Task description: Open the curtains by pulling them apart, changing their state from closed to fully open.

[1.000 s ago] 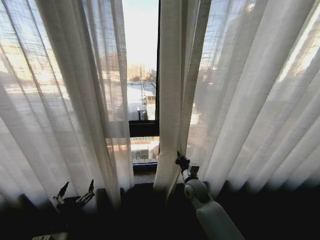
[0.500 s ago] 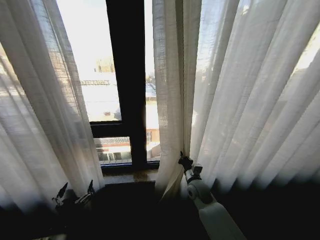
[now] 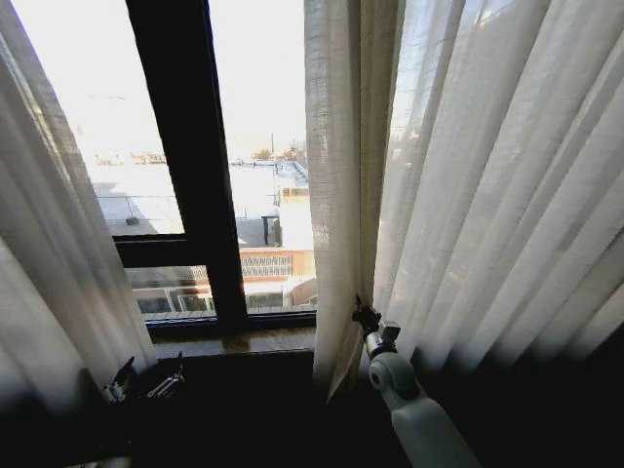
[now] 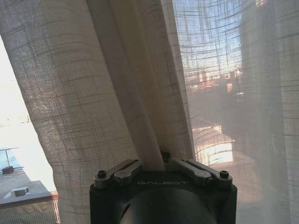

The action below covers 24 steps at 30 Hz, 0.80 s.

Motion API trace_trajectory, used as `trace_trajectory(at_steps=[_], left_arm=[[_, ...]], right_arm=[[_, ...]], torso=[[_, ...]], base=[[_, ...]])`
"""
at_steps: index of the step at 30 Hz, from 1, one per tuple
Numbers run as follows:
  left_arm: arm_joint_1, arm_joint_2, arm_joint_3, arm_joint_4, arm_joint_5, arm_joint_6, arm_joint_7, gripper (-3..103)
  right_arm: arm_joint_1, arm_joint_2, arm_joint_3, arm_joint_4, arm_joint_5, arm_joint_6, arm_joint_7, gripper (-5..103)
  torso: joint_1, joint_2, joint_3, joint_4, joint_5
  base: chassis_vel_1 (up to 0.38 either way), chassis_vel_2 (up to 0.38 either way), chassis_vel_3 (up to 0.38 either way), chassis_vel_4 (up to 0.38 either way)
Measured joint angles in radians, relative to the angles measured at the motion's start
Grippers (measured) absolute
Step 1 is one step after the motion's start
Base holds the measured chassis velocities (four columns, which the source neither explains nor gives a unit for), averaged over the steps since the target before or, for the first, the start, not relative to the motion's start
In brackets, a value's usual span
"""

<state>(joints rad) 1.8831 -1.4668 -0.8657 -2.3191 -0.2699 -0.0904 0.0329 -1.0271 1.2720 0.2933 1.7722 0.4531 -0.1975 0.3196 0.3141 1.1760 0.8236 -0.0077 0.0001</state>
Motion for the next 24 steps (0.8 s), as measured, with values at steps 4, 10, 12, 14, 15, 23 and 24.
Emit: trace_trajectory(at_steps=[4, 10, 12, 14, 15, 23, 24], left_arm=[[-0.001, 0.001, 0.003, 0.002, 0.001, -0.001, 0.001, 100], [-0.001, -0.001, 0.005, 0.002, 0.003, -0.001, 0.002, 100], [-0.001, -0.002, 0.004, 0.002, 0.004, -0.001, 0.002, 100], [0.000, -0.003, 0.004, 0.001, 0.005, -0.001, 0.002, 100], [0.000, -0.003, 0.004, 0.001, 0.005, -0.001, 0.002, 100], [0.006, -0.008, 0.007, -0.003, 0.014, -0.004, 0.004, 100], [0.006, -0.008, 0.007, -0.003, 0.014, -0.004, 0.004, 100]], right_arm=[[-0.010, 0.000, 0.011, 0.002, 0.000, 0.005, -0.003, 0], [-0.012, -0.004, 0.018, 0.002, 0.000, 0.006, -0.004, 0], [-0.010, -0.005, 0.020, 0.003, 0.000, 0.006, -0.004, 0], [-0.009, -0.005, 0.021, 0.003, 0.001, 0.006, -0.004, 0], [-0.009, -0.005, 0.021, 0.003, 0.001, 0.006, -0.004, 0], [-0.015, -0.006, 0.028, 0.006, 0.001, 0.008, -0.006, 0], [-0.015, -0.006, 0.028, 0.006, 0.001, 0.008, -0.006, 0]], torso=[[0.000, 0.000, 0.000, -0.0001, 0.0003], [0.000, 0.000, 0.000, 0.0000, -0.0002], [0.000, 0.000, 0.000, 0.0003, 0.0001], [0.000, 0.000, 0.000, 0.0001, 0.0003], [0.000, 0.000, 0.000, 0.0001, 0.0003], [0.000, 0.000, 0.000, 0.0002, 0.0003], [0.000, 0.000, 0.000, 0.0002, 0.0003]], base=[[-0.332, -0.357, 0.345, 0.357], [-0.349, -0.353, 0.330, 0.357], [-0.361, -0.338, 0.371, 0.349], [-0.366, -0.352, 0.363, 0.353], [-0.363, -0.352, 0.363, 0.344], [-0.368, -0.352, 0.362, 0.352], [-0.350, -0.333, 0.353, 0.351]])
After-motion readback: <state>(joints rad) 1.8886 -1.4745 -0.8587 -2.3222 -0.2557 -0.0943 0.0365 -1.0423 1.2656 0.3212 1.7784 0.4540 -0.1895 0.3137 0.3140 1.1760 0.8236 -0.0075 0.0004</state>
